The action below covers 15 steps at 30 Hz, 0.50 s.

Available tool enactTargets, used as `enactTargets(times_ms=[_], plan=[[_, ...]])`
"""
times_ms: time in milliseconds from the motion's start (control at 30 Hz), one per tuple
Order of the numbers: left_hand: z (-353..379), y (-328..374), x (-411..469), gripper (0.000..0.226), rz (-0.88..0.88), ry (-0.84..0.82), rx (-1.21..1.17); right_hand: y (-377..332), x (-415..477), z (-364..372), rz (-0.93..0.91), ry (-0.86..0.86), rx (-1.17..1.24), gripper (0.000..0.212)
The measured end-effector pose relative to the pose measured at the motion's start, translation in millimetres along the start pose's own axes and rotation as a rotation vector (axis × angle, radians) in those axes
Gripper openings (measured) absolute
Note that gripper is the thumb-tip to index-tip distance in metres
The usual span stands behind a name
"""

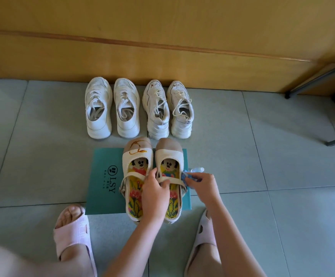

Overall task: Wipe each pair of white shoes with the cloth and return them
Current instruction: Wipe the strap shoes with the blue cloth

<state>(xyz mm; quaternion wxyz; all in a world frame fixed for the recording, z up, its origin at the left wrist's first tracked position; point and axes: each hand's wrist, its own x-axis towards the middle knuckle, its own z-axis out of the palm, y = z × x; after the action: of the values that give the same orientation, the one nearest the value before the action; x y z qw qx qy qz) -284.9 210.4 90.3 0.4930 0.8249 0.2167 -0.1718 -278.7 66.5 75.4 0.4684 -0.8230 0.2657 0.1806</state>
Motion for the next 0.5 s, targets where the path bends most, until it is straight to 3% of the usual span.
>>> enactTargets(times_ms=[67,200,300,400,500], plan=[[-1.5,-0.3,-0.6,0.049,0.009,-0.015,-0.007,-4.0,-0.2,-7.5,-0.008,-0.001,0.025,0.025],[-2.6,-1.4,-2.6,0.043,0.037,-0.032,0.014,-36.7,14.3,-10.5,-0.164,0.242,0.097,0.028],[-3.1,-0.7,-2.5,0.048,0.028,-0.029,0.042,-68.2,32.7,7.3,-0.289,0.180,0.048,0.029],[-4.1,1.8,-2.6,0.050,0.018,-0.026,0.043,-79.1,36.5,32.9,-0.420,0.050,-0.194,0.027],[-3.6,2.6,-2.7,0.052,0.013,-0.018,0.043,-70.5,32.5,38.6,-0.544,0.024,-0.387,0.028]])
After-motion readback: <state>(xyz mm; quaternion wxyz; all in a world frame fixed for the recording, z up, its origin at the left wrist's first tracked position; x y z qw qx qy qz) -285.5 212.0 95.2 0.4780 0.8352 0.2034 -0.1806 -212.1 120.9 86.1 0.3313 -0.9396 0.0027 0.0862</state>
